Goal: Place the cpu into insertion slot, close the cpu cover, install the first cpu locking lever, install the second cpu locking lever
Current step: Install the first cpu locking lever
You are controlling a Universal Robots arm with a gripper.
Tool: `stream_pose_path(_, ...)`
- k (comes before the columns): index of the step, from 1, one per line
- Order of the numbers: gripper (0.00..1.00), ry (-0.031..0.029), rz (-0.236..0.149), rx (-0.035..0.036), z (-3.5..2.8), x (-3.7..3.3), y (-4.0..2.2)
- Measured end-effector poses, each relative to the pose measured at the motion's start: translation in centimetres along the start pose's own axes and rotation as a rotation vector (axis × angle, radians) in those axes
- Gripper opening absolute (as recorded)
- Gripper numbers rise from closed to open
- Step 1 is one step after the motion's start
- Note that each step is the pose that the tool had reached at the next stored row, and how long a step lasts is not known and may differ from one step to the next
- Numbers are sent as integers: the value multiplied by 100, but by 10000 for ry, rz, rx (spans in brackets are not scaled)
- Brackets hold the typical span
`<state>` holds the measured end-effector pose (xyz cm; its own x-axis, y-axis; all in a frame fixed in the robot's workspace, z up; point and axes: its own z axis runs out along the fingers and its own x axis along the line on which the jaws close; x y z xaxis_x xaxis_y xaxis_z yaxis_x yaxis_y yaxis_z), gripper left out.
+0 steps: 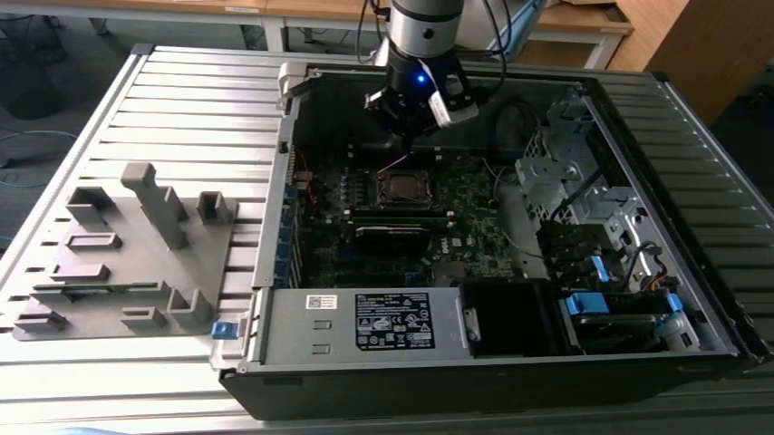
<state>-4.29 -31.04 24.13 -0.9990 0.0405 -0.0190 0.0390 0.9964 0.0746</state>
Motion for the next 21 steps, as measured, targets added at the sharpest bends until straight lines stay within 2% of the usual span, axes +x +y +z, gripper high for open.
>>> stream_pose_path(14, 11, 0, 4, 1, 109, -28, -7)
stream_pose_path(21, 11, 1, 10, 4, 125, -40, -8)
